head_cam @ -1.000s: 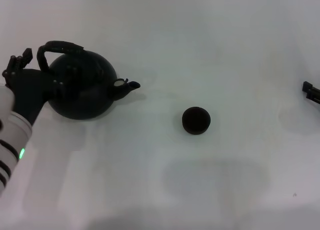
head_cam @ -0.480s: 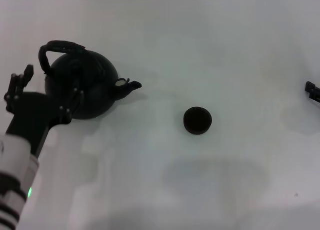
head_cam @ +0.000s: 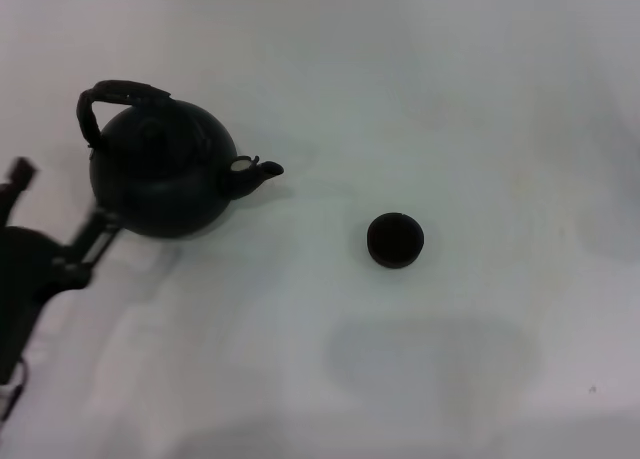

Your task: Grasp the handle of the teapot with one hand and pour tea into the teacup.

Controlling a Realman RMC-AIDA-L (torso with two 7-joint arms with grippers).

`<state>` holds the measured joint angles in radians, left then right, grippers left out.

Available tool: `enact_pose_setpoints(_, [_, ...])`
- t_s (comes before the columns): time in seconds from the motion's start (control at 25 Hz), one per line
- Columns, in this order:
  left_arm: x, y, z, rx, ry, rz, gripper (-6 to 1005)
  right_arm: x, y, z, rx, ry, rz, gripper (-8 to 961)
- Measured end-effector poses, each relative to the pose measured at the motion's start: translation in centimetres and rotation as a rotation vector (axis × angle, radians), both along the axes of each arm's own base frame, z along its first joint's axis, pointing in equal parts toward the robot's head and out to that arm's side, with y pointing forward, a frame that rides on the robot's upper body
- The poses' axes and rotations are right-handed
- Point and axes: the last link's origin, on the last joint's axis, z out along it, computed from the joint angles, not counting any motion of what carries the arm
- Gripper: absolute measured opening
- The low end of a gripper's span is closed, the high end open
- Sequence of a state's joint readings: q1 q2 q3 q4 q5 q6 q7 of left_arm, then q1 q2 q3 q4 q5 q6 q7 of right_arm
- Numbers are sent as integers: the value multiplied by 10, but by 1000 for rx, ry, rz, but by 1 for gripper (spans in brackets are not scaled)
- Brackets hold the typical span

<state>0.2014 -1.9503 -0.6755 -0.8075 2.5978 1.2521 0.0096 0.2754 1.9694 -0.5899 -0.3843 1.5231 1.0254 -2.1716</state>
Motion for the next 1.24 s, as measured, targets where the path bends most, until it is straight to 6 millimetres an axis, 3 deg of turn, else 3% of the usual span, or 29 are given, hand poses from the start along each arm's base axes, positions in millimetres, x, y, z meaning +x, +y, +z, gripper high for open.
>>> enact_pose_setpoints(0.24, [-33,1,26,70,-37,45,880,-2,-5,14,48,0,38,854])
enact_pose_setpoints(0.48, [-68,-9,80,256,-54,139,880,7,-14,17,105,19,-11,855])
enact_pose_setpoints(0.72, [-115,-13,131,295,-162,216,880,8,-21,9,156,80,-47,855])
enact_pose_setpoints(0.92, [-133,5,151,248,-160,239,880,7,-22,0,215,119,-54,855])
enact_pose_setpoints(1.24, [-135,37,156,204,-95,241,880,3,-20,-8,221,154,-52,854])
